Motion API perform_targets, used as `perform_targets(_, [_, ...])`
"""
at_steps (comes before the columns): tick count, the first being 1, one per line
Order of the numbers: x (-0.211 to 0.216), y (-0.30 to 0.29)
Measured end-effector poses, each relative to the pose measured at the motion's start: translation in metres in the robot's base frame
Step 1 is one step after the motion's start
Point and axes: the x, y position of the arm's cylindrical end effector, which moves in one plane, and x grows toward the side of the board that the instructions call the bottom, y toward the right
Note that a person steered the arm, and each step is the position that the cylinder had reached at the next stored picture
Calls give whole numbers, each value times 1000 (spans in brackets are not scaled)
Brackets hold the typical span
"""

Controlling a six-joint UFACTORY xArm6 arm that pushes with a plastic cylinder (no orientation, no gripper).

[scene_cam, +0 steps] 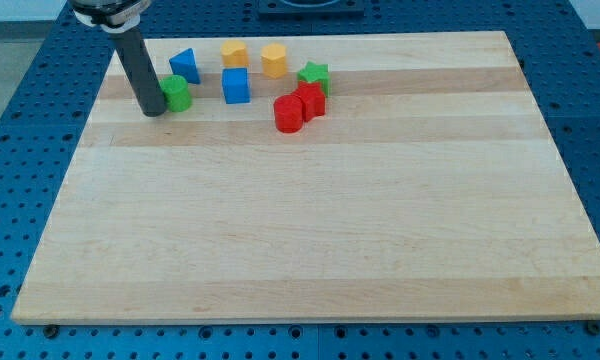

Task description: Place your arm to the center of the board

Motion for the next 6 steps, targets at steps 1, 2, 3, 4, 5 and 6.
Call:
perform_targets(1, [17,0])
perform_targets(2, [51,13])
perform_targets(3, [83,62])
perform_targets(4, [99,128])
perform_targets(5, [97,191])
perform_targets(6, [76,239])
